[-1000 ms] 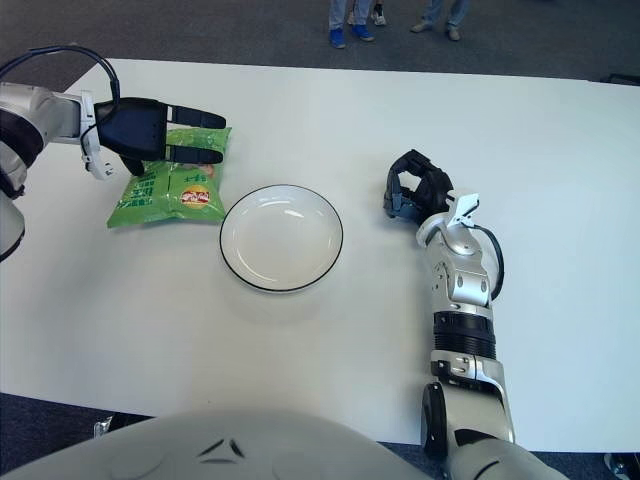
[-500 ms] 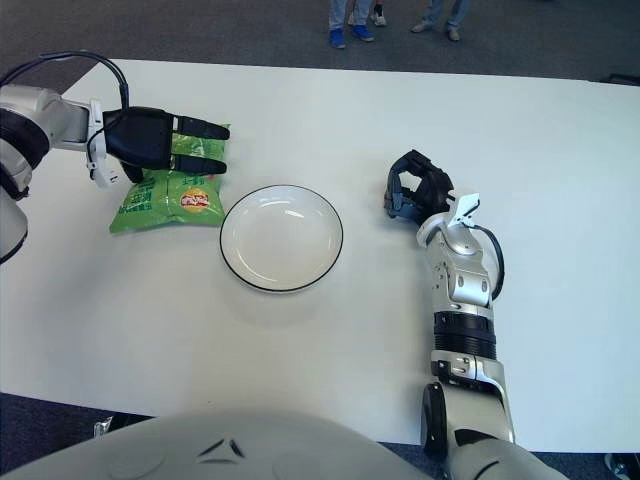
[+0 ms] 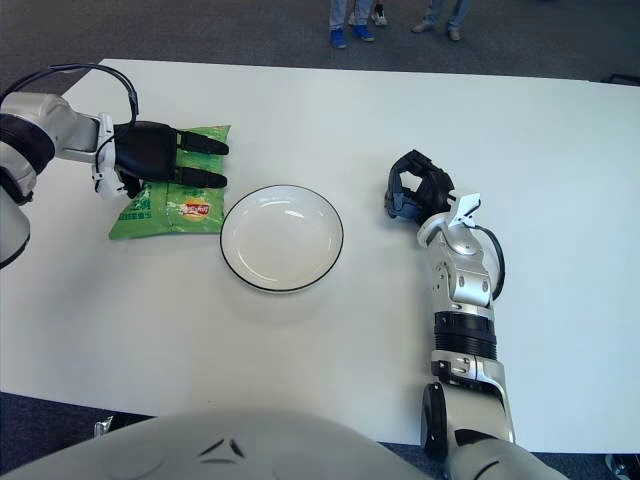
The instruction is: Put the snack into the plate.
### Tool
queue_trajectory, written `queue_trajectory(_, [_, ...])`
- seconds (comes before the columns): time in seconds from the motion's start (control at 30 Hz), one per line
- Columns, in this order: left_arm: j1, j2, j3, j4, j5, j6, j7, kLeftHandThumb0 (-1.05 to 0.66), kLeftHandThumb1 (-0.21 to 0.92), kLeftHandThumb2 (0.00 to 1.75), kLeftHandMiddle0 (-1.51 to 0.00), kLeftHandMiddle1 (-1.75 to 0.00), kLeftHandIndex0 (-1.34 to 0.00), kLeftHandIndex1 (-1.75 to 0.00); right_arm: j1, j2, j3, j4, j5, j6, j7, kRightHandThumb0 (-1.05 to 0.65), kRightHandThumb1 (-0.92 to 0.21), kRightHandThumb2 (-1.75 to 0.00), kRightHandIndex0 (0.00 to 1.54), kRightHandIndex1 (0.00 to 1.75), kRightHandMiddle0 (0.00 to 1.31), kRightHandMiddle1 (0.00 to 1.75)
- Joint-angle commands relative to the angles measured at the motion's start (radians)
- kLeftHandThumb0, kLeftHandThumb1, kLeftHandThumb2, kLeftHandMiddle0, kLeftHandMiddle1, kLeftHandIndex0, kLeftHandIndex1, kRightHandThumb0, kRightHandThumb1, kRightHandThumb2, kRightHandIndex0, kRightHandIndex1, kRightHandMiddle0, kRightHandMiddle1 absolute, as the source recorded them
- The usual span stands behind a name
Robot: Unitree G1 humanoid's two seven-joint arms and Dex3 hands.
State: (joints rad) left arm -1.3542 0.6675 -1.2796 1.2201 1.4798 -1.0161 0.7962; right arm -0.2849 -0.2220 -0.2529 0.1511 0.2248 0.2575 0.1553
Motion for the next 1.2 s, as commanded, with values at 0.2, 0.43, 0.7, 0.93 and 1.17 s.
queue_trajectory(0.2, [0.092,-0.012,0.115,0.026,-0.163,-0.070,-0.291,-0.68,0.36,0.89,-0.08,-0.81,0.00,-0.76,0.055,0.015,-0.005,0.031,0.014,0.064,-0.009,-0.47,-0.35,-1.28,1.31,1.75,0.59,1.75])
queue_trajectory(0.43, [0.117,-0.021,0.190,0.041,-0.268,-0.061,-0.473,-0.49,0.17,1.11,-0.11,-1.32,0.00,-1.29,0.054,0.014,-0.007,0.032,0.011,0.066,-0.008,-0.48,-0.35,-1.28,1.31,1.75,0.59,1.75])
queue_trajectory(0.7, [0.156,-0.017,0.291,0.039,-0.396,-0.039,-0.648,-0.34,0.11,1.22,-0.16,-1.54,-0.06,-1.70,0.048,0.015,-0.009,0.034,0.010,0.074,-0.013,-0.48,-0.34,-1.29,1.31,1.75,0.60,1.75])
queue_trajectory(0.93, [0.186,-0.011,0.348,0.023,-0.461,-0.023,-0.719,0.36,0.36,1.12,-0.57,-1.60,-0.36,-1.74,0.045,0.015,-0.010,0.037,0.009,0.076,-0.017,-0.48,-0.34,-1.29,1.31,1.75,0.60,1.75])
queue_trajectory(1.17, [0.214,-0.022,0.429,0.046,-0.569,-0.029,-0.848,0.49,0.24,1.39,-0.68,-1.72,-0.75,-1.75,0.044,0.015,-0.012,0.038,0.013,0.076,-0.015,-0.48,-0.34,-1.30,1.30,1.75,0.60,1.75])
